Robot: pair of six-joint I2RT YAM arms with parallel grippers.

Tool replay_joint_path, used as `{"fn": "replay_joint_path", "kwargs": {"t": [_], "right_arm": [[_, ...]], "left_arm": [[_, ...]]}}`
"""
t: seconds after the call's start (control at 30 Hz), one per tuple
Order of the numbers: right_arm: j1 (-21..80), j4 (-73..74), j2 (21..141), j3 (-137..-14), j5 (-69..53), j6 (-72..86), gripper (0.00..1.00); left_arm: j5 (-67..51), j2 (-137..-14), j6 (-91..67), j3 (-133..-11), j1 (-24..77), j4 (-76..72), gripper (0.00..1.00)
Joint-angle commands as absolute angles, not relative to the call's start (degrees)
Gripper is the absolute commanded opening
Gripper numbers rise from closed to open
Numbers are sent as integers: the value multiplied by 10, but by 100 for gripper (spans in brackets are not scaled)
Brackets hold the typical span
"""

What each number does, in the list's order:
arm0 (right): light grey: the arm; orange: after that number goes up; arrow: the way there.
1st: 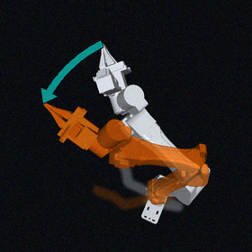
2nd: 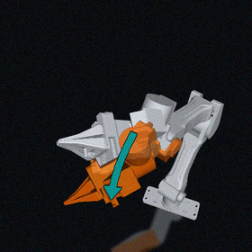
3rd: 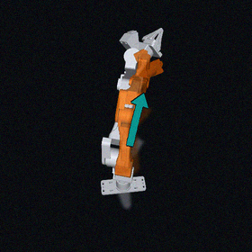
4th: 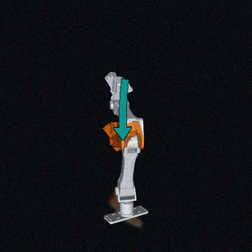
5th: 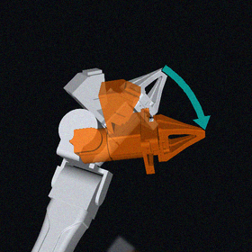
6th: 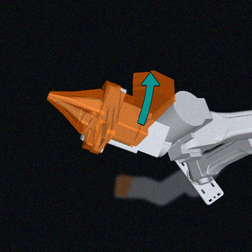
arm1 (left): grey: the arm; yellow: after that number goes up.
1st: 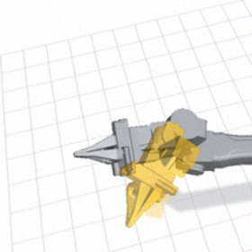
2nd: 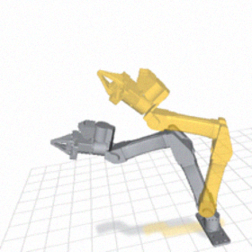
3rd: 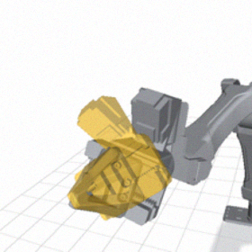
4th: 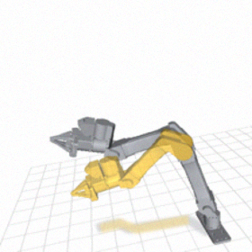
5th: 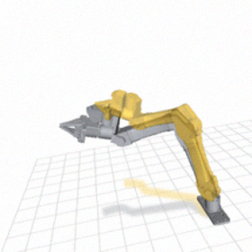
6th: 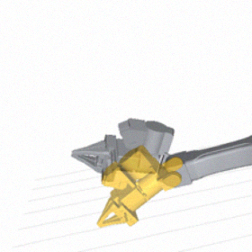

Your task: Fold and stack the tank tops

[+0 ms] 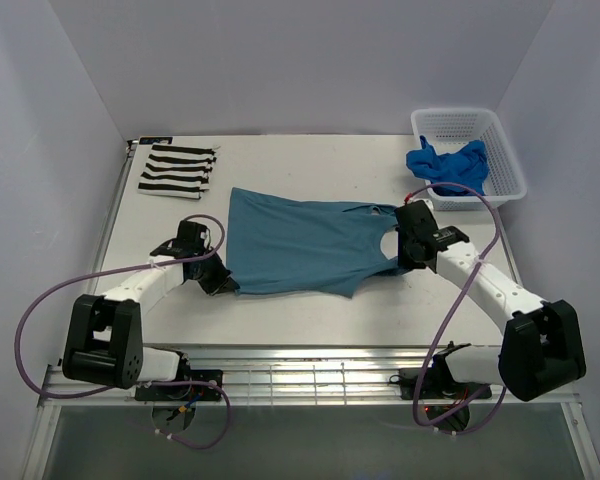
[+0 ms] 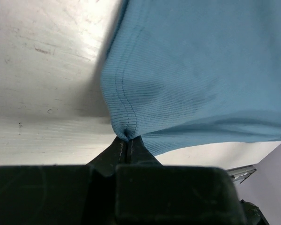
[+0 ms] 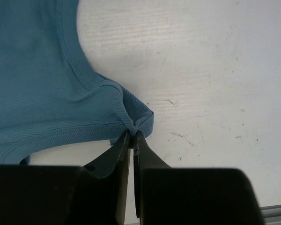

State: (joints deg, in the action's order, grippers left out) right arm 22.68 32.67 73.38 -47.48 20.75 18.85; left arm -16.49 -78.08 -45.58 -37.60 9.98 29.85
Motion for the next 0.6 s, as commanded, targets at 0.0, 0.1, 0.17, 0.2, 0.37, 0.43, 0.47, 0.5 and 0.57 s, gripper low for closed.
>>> {"fn": "replay_joint_path", "kwargs": {"t": [0.0, 0.1, 0.17, 0.2, 0.37, 0.43, 0.47, 0.5, 0.57], "right_arm": [[230, 390, 710, -552, 242, 190, 8], [239, 417, 691, -592, 307, 202, 8], [252, 400, 662, -587, 322, 212, 8], [253, 384, 653, -578, 300, 207, 8], [258, 468, 714, -549, 338, 264, 14], [258, 464, 749, -530, 346, 250, 26], [258, 402, 752, -520, 322, 223, 26], [258, 363, 751, -512, 288, 198, 26], [257, 239, 730, -489, 161, 129, 29]], "left_arm": [[-129, -743, -453, -406, 99, 299, 0], [-135, -737, -452, -416, 99, 303, 0], [-142, -740, -451, -417, 99, 302, 0], [-142, -742, -451, -419, 99, 302, 0], [-143, -747, -454, -419, 99, 304, 0], [-144, -747, -454, -417, 100, 304, 0], [-146, -748, -454, -417, 99, 304, 0], [-147, -746, -454, -416, 99, 304, 0], [-145, -745, -454, -416, 99, 309, 0]]}}
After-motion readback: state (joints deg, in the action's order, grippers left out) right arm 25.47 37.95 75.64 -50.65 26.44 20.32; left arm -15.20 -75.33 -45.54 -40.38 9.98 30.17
